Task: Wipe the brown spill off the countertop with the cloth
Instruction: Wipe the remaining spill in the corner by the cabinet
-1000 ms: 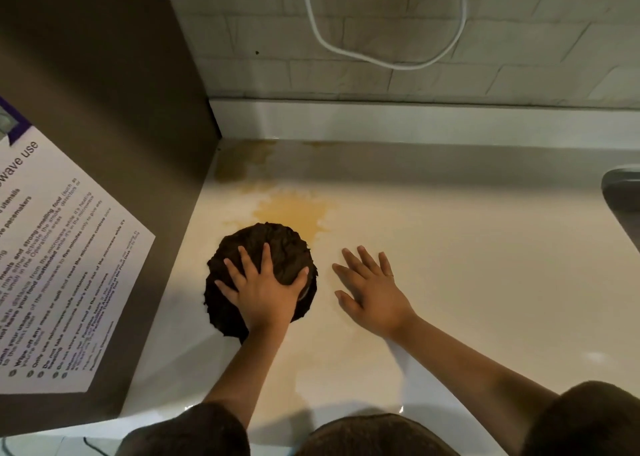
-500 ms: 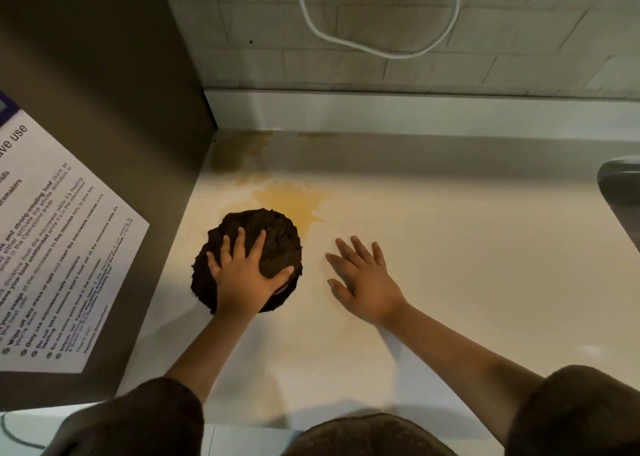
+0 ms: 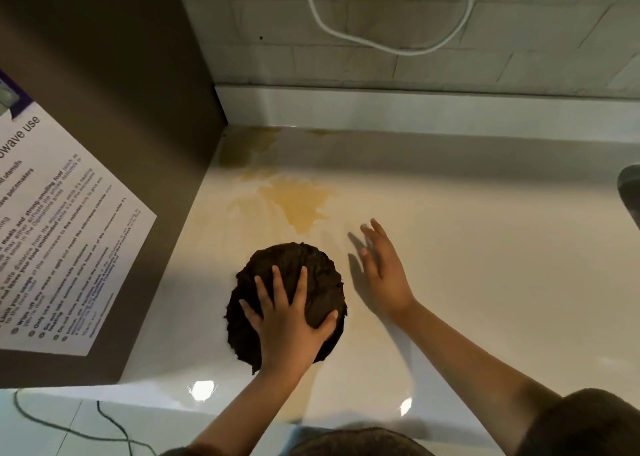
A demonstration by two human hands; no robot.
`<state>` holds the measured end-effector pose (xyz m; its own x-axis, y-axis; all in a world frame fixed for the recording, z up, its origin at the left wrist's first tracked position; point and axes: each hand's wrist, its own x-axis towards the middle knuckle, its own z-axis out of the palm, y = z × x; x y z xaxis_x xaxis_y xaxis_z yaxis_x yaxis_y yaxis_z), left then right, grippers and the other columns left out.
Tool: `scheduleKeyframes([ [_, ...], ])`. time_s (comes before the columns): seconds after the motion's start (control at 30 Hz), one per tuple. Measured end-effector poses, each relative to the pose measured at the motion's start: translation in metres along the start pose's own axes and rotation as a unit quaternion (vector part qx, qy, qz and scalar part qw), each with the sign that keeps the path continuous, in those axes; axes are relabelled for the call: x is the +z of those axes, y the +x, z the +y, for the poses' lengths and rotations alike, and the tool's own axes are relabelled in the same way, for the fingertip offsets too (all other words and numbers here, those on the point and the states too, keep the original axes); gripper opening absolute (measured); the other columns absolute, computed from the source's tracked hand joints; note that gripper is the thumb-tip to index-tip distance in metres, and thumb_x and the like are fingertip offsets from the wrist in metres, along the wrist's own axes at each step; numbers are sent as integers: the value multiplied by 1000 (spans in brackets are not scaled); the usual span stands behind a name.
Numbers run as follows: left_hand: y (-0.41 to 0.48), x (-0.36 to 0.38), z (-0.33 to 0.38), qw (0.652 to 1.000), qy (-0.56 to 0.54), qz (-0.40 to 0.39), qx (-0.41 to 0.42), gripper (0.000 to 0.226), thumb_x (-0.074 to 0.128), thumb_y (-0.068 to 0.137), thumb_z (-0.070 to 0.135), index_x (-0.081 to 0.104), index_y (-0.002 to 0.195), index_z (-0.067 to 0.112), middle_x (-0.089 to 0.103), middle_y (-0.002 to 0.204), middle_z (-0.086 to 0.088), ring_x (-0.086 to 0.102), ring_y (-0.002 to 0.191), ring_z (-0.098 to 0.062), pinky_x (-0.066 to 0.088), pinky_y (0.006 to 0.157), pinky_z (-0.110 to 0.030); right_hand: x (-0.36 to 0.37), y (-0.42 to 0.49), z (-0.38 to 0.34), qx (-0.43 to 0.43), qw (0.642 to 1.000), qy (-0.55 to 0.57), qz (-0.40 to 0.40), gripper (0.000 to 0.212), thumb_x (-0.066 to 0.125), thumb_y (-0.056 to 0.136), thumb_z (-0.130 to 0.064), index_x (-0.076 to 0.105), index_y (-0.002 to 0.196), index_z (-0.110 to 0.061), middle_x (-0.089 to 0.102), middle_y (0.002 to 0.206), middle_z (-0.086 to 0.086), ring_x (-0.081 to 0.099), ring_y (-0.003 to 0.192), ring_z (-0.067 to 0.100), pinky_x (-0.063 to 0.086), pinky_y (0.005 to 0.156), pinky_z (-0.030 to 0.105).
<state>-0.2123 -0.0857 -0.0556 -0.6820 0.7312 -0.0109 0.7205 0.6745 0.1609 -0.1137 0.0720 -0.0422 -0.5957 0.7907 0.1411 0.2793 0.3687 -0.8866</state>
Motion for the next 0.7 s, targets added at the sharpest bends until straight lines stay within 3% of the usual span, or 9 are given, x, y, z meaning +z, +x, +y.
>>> scheduleKeyframes([
  [0.07,16,-1,11,1000,0,-7,-9,88,30,70,81,28,144,34,23,152,-17,11,139,-44,5,104,-69,-5,1,2,-3,1000,-11,3,39,43,101,-23,43,141,-18,22,146,-27,19,144,5,21,111,18],
  [0.13,37,-3,20,1000,8,-11,-22,90,28,70,82,21,146,34,17,154,-16,7,140,-43,4,104,-69,-10,2,2,-10,1000,-27,-5,41,42,100,-30,44,140,-19,24,149,-16,19,138,-6,18,105,5],
  [0.2,61,-3,26,999,1,-18,-31,90,30,72,82,13,147,35,9,156,-15,0,141,-42,-1,105,-67,-18,2,1,-10,999,-50,-13,44,38,98,-36,45,139,-21,26,151,-12,20,134,-11,17,101,1],
  [0.33,112,-7,30,998,-24,-17,-55,90,32,73,81,13,147,34,6,156,-16,-2,140,-43,-3,106,-67,-31,2,5,-14,994,-105,-22,44,38,99,-35,47,139,-18,31,150,-7,28,141,11,21,113,21],
  [0.43,135,-11,38,995,-54,-34,-74,90,39,73,80,14,147,34,4,156,-15,-6,141,-42,-7,105,-67,-32,4,2,-13,992,-122,-19,45,39,99,-37,49,137,-16,34,152,3,30,141,20,10,111,9],
  [0.5,140,-15,38,991,-90,-46,-85,87,44,76,74,15,147,33,4,157,-12,-7,142,-38,-11,105,-64,-27,8,-5,-17,993,-118,-14,48,38,98,-41,49,137,-17,34,152,7,29,141,21,16,117,26],
  [0.57,140,-20,30,975,-200,-29,-94,73,50,85,58,23,146,29,11,156,-10,0,143,-32,-7,110,-59,-17,14,-15,-26,993,-114,-12,43,43,98,-32,49,137,-16,34,152,9,26,142,24,21,117,45],
  [0.63,136,-28,11,930,-356,7,-96,59,54,90,39,32,143,26,21,154,-7,15,142,-27,7,115,-50,2,24,-28,-35,992,-117,-28,41,49,97,-23,48,138,-15,32,153,12,23,143,31,19,117,49],
  [0.7,130,-35,-13,899,-428,53,-80,49,53,91,28,40,139,25,35,147,-3,33,134,-22,28,111,-44,25,35,-41,-51,985,-157,-55,45,50,94,-28,49,137,-16,31,153,13,22,141,38,17,117,51],
])
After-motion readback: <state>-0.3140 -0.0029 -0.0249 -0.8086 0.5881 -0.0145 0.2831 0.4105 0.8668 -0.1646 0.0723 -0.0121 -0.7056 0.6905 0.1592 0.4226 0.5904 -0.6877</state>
